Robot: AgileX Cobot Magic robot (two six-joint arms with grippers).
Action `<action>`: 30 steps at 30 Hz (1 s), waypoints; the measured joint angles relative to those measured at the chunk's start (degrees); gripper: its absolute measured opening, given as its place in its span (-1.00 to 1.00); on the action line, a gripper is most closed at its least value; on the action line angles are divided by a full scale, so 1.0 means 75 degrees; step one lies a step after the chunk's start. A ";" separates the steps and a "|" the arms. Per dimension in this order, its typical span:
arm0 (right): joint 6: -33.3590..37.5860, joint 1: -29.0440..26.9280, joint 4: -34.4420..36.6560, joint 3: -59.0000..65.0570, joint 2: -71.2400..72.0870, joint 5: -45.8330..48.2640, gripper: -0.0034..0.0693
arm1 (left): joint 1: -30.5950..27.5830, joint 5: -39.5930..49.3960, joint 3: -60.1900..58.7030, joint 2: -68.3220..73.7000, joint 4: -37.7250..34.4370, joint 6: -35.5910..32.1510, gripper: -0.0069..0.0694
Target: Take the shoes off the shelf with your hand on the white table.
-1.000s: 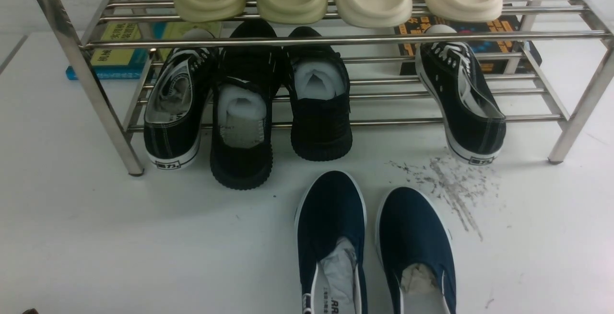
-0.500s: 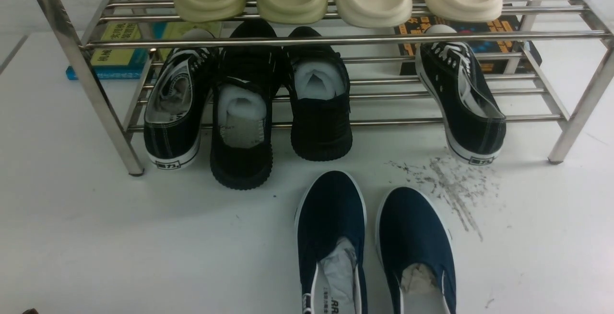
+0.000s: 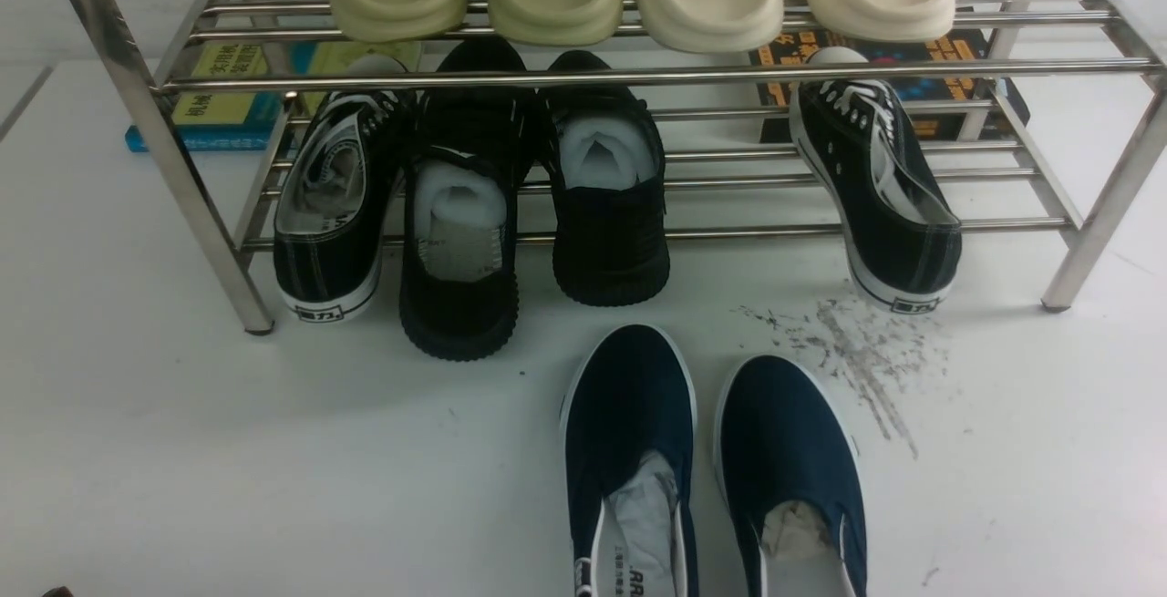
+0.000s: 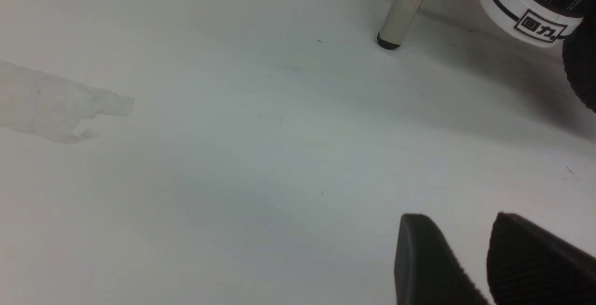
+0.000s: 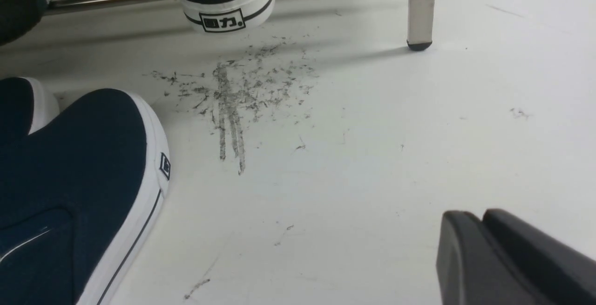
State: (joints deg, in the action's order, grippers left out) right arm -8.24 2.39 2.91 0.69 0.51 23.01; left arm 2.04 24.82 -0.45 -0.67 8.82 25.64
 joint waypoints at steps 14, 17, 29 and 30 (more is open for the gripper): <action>0.0000 0.0000 0.0009 0.0000 0.0000 0.0000 -0.68 | 0.0000 0.0000 0.0000 0.0000 0.0000 0.0000 -0.19; 0.0000 0.0000 0.0015 0.0000 0.0000 0.0000 -0.67 | 0.0000 0.0000 0.0000 0.0000 0.0000 0.0000 -0.19; 0.0000 0.0000 0.0015 0.0000 0.0000 0.0000 -0.63 | 0.0000 0.0000 0.0000 0.0000 0.0000 0.0000 -0.19; 0.0000 0.0000 0.0015 0.0000 0.0000 0.0000 -0.62 | 0.0000 0.0000 0.0000 0.0000 0.0000 0.0000 -0.19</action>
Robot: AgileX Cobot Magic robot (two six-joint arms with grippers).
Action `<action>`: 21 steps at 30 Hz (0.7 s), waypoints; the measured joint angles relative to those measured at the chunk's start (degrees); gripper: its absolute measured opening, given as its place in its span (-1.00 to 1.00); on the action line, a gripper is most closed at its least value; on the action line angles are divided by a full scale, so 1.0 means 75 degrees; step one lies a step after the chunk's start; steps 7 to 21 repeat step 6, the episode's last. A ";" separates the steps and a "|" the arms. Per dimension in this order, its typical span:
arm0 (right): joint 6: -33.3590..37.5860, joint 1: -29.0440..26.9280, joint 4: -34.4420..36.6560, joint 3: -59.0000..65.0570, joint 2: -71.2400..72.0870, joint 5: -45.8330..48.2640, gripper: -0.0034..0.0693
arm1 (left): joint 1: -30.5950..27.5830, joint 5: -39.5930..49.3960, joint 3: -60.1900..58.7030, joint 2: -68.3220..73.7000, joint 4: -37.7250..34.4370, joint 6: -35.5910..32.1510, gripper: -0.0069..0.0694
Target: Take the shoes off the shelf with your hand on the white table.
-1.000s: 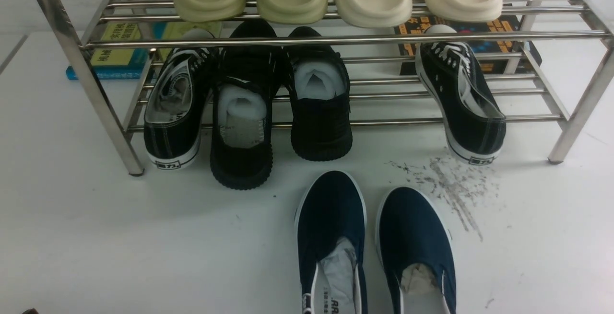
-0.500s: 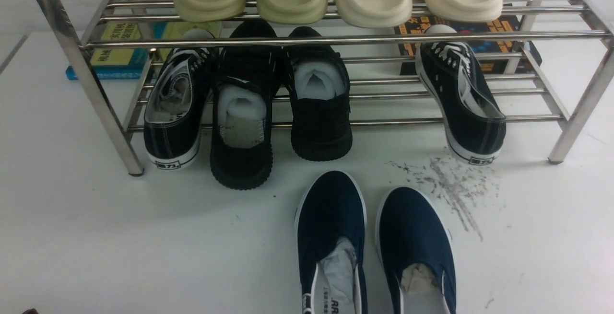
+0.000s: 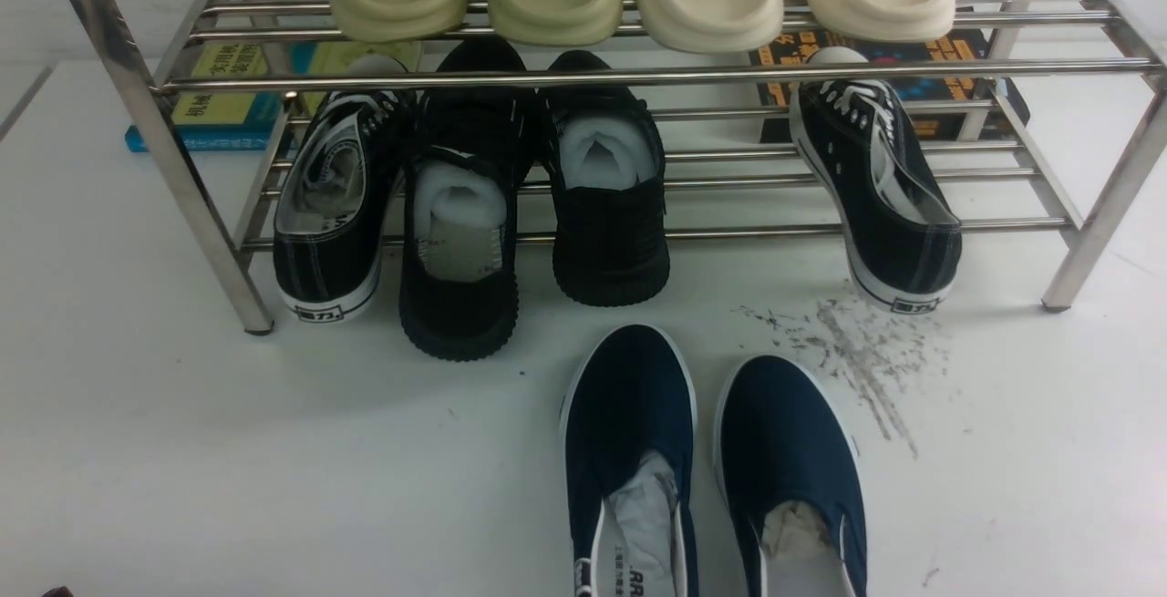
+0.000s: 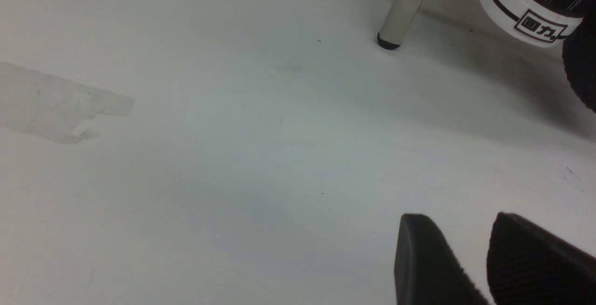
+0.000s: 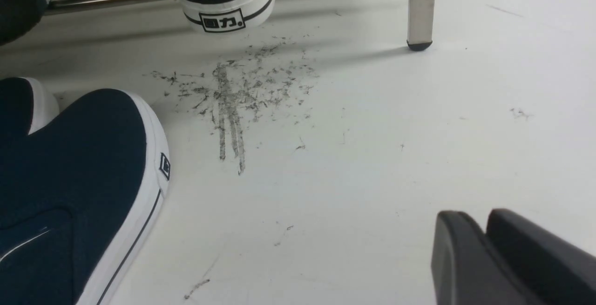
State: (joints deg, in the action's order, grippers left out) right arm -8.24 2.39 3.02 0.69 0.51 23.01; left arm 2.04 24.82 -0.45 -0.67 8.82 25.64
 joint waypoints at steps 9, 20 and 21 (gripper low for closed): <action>0.0000 0.0000 0.0000 0.0000 0.0000 0.0000 -0.60 | 0.0000 0.0000 0.0000 0.0000 0.0000 0.0000 -0.19; 0.0000 0.0000 0.0000 0.0000 0.0000 0.0000 -0.60 | 0.0000 0.0000 0.0000 0.0000 0.0000 0.0000 -0.19; 0.0000 0.0000 0.0000 0.0000 0.0000 0.0000 -0.60 | 0.0000 0.0000 0.0000 0.0000 0.0000 0.0000 -0.19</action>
